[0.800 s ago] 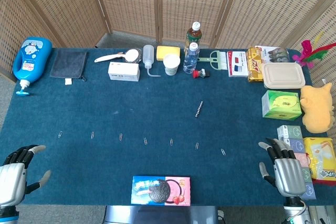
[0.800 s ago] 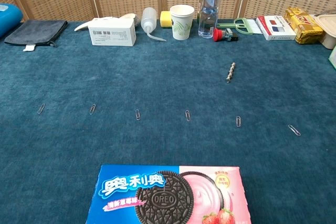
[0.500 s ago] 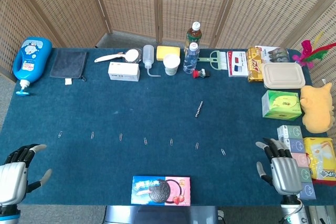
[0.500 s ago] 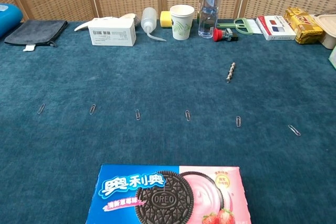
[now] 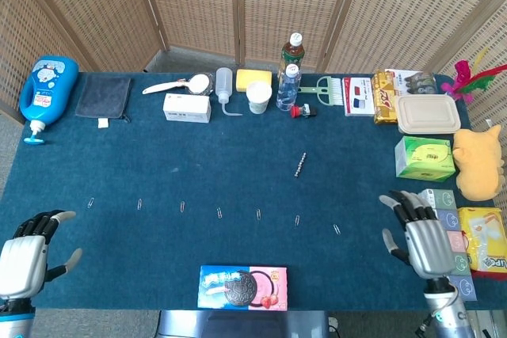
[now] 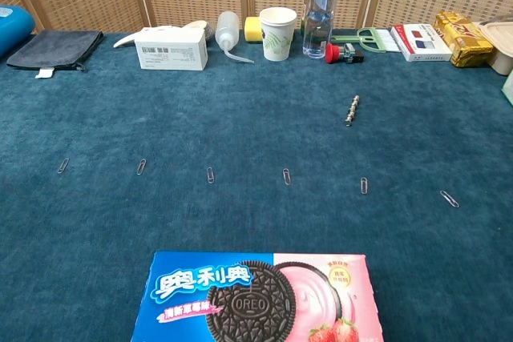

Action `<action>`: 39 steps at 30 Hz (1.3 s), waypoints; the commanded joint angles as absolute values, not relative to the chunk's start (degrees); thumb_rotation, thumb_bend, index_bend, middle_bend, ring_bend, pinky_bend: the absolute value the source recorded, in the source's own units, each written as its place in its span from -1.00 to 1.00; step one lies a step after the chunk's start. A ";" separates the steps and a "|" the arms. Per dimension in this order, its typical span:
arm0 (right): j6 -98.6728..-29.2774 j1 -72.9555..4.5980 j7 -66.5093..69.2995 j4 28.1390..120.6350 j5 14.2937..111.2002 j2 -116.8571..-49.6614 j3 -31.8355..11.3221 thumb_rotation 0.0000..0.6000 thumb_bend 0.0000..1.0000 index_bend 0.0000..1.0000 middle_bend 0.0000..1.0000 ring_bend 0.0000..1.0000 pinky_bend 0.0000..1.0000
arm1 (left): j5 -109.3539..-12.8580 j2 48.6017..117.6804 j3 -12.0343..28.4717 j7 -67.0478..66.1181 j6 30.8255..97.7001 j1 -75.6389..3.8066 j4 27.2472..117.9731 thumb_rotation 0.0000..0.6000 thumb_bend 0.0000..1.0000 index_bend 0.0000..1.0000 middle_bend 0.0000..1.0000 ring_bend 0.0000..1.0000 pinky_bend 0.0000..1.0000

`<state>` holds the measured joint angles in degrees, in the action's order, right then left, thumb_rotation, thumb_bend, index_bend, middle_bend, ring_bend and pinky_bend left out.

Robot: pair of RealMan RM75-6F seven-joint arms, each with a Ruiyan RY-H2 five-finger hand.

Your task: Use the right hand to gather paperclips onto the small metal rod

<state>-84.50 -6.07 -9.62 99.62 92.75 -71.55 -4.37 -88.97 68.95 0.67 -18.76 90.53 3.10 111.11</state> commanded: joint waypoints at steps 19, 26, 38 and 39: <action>-53.35 -33.54 2.03 88.49 80.02 -75.69 -17.02 1.00 -0.11 -0.78 -0.67 -0.69 -0.64 | -85.36 70.54 1.73 -20.45 87.67 0.91 110.62 1.00 -0.22 -0.45 -0.46 -0.57 -0.55; -43.70 -41.33 1.47 77.49 76.41 -80.24 -17.59 1.00 0.76 -0.75 -0.40 -0.26 -0.28 | -84.36 70.50 1.83 -20.60 87.24 0.60 110.34 1.00 -0.22 -0.45 -0.46 -0.57 -0.55; -32.41 -50.09 -5.86 67.20 67.05 -84.53 -16.70 1.00 1.00 -0.36 -0.68 -0.45 -0.46 | -83.22 71.36 2.06 -19.82 86.31 -0.18 109.01 1.00 -0.23 -0.44 -0.46 -0.57 -0.55; -32.65 -50.66 -7.53 66.71 66.37 -85.02 -16.41 1.00 1.00 -0.34 -0.69 -0.46 -0.48 | -83.12 71.39 2.07 -19.71 86.30 -0.21 108.88 1.00 -0.23 -0.44 -0.46 -0.57 -0.55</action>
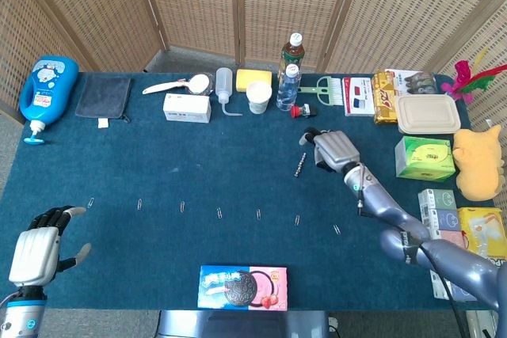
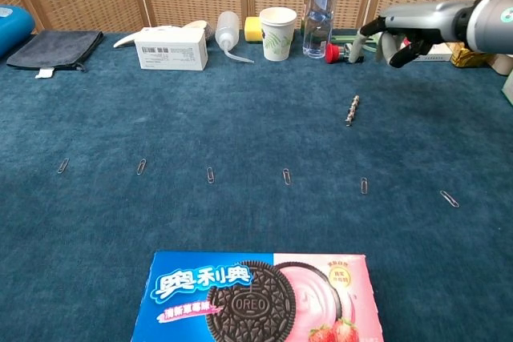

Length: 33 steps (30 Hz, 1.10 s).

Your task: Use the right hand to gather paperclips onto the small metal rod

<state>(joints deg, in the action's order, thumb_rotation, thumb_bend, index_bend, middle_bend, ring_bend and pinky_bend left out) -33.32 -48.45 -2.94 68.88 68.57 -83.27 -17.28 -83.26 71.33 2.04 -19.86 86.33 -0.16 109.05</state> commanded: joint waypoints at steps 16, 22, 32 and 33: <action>-34.96 -54.46 -20.03 64.52 57.81 -89.89 -13.15 1.00 1.00 -0.27 -0.83 -0.63 -0.75 | -82.63 71.77 1.78 -18.66 86.35 -0.42 107.85 1.00 -0.23 -0.44 -0.46 -0.57 -0.55; -34.93 -56.24 -23.84 63.46 55.07 -91.31 -11.96 1.00 1.00 -0.27 -0.83 -0.63 -0.75 | -82.69 71.80 1.58 -18.39 86.49 -0.42 107.66 1.00 -0.23 -0.44 -0.46 -0.57 -0.55; -35.37 -57.99 -28.42 62.05 50.52 -92.75 -10.21 1.00 1.00 -0.25 -0.84 -0.63 -0.75 | -82.82 71.58 1.27 -17.40 87.17 -0.07 107.24 1.00 -0.23 -0.44 -0.46 -0.57 -0.55; -35.40 -58.02 -28.72 62.08 50.33 -92.71 -9.98 1.00 1.00 -0.24 -0.84 -0.63 -0.75 | -82.83 71.56 1.26 -17.35 87.22 -0.04 107.21 1.00 -0.23 -0.44 -0.46 -0.57 -0.55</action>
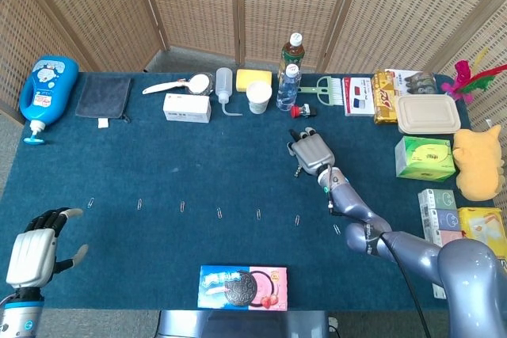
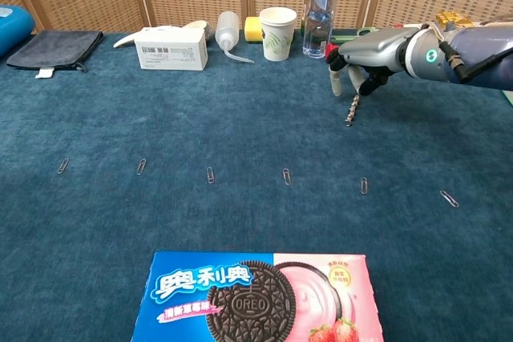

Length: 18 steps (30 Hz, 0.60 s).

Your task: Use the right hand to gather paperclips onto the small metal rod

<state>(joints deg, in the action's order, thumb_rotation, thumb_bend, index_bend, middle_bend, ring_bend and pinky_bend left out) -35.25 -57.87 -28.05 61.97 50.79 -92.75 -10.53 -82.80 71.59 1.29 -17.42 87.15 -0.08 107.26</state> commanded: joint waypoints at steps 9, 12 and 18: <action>-36.43 -58.23 -33.00 63.26 47.13 -92.03 -7.09 1.00 1.00 -0.24 -0.84 -0.63 -0.75 | -83.06 71.57 1.16 -16.79 87.40 -0.07 106.84 1.00 -0.23 -0.44 -0.46 -0.57 -0.55; -37.14 -58.22 -34.24 63.82 45.64 -91.70 -6.49 1.00 1.00 -0.24 -0.84 -0.63 -0.75 | -83.21 71.64 1.13 -16.66 87.51 -0.08 106.72 1.00 -0.23 -0.44 -0.46 -0.57 -0.55; -38.66 -58.18 -36.50 65.53 42.99 -90.52 -5.34 1.00 1.00 -0.23 -0.84 -0.63 -0.74 | -83.55 71.82 1.19 -16.55 87.49 -0.32 106.63 1.00 -0.22 -0.44 -0.46 -0.57 -0.55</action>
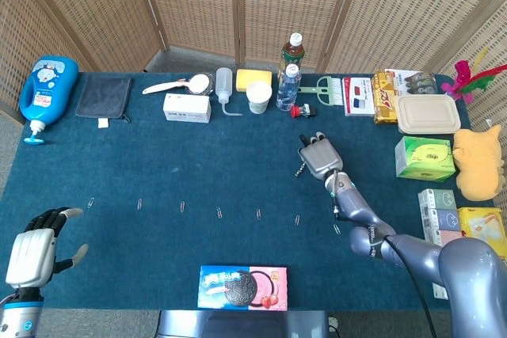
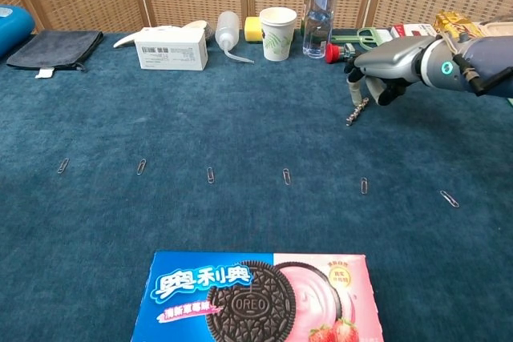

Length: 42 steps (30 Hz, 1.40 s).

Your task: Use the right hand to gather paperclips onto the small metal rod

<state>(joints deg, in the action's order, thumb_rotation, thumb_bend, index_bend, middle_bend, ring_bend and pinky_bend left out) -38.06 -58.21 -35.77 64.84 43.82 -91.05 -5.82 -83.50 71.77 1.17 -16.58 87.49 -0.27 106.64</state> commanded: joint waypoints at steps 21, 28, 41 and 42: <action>-43.28 -56.56 -39.98 72.10 38.49 -86.87 -2.26 1.00 1.00 -0.22 -0.84 -0.63 -0.73 | -84.57 71.90 0.92 -15.52 87.79 -0.50 106.65 1.00 -0.23 -0.44 -0.46 -0.57 -0.55; -44.59 -56.39 -40.71 74.10 37.23 -86.14 -2.00 1.00 1.00 -0.34 -0.84 -0.64 -0.73 | -84.85 71.82 0.77 -15.02 88.16 -0.29 106.44 1.00 -0.23 -0.44 -0.46 -0.57 -0.55; -55.56 -47.82 -11.36 79.95 56.27 -80.92 -11.63 1.00 0.47 -0.81 -0.81 -0.54 -0.46 | -85.45 71.59 0.44 -14.61 88.98 0.26 106.26 1.00 -0.23 -0.44 -0.46 -0.57 -0.55; -57.38 -46.71 -8.67 80.16 58.13 -80.66 -12.11 0.97 0.33 -0.79 -0.79 -0.54 -0.49 | -85.44 71.57 0.43 -14.58 88.97 0.27 106.21 1.00 -0.23 -0.44 -0.46 -0.57 -0.55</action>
